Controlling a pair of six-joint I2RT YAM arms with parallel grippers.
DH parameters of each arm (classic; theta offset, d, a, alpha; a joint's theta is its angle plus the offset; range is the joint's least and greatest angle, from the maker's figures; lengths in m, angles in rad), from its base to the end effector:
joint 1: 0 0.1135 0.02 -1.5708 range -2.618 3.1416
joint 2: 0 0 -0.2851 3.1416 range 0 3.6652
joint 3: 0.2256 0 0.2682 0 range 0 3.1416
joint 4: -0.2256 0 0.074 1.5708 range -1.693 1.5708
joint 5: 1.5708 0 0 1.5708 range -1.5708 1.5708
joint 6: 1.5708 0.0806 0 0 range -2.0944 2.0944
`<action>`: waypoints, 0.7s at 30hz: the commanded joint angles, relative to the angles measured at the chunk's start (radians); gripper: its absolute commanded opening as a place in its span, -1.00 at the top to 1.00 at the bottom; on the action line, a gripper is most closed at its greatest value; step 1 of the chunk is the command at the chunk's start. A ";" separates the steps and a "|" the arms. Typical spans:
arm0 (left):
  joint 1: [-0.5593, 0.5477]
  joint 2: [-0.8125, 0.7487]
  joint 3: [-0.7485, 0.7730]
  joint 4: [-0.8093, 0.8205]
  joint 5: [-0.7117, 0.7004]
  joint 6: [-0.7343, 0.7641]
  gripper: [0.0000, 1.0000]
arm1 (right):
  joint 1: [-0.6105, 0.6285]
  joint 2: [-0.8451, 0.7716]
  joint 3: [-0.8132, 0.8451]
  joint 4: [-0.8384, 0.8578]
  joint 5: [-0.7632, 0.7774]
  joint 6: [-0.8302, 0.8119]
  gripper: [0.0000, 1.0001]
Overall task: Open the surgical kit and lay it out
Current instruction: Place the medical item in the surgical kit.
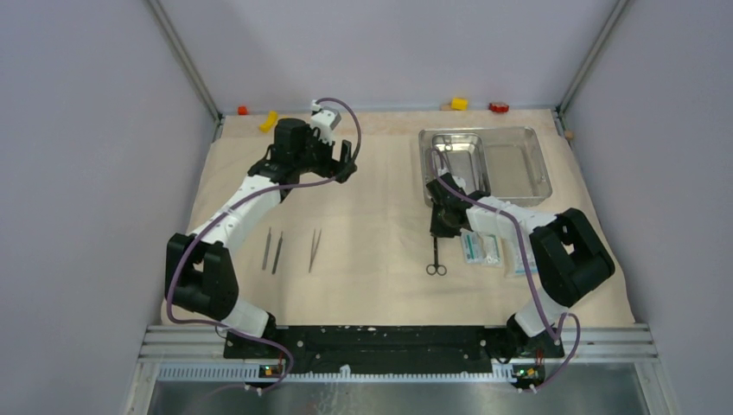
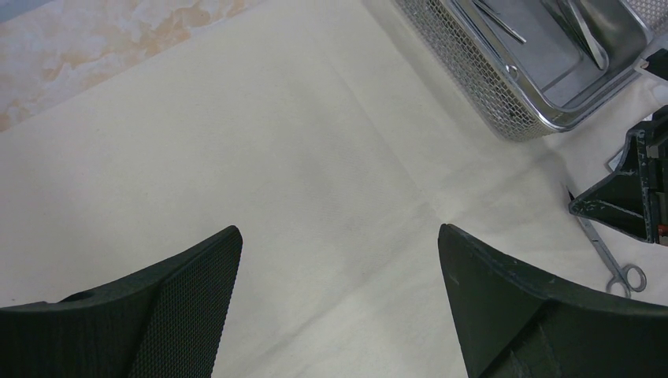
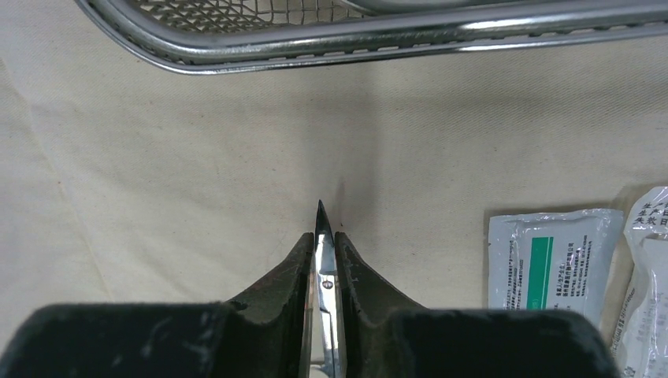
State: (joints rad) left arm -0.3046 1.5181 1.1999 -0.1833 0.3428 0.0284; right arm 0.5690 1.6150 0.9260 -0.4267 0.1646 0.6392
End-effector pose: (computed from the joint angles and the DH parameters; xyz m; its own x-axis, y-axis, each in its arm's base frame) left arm 0.3768 -0.1469 0.3013 -0.4424 0.1671 -0.8811 0.5764 0.8056 -0.1366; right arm 0.2935 0.1721 0.1406 -0.8882 0.1305 -0.4406 0.0735 0.9868 0.1441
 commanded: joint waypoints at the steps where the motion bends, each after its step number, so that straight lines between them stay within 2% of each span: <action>1: -0.001 -0.048 -0.010 0.039 0.007 -0.006 -0.98 | 0.012 0.012 0.043 0.033 0.016 0.001 0.69; 10: -0.001 -0.063 -0.012 0.036 0.004 -0.002 -0.98 | 0.012 -0.008 0.053 0.046 0.003 -0.029 0.50; 21: 0.001 -0.122 -0.004 0.001 -0.031 0.040 -0.98 | 0.012 -0.170 0.160 0.077 -0.127 -0.282 0.30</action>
State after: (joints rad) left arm -0.3046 1.4620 1.1908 -0.1886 0.3370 0.0448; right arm 0.5694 1.5471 0.9775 -0.3897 0.0956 0.4889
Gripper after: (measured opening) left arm 0.987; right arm 0.334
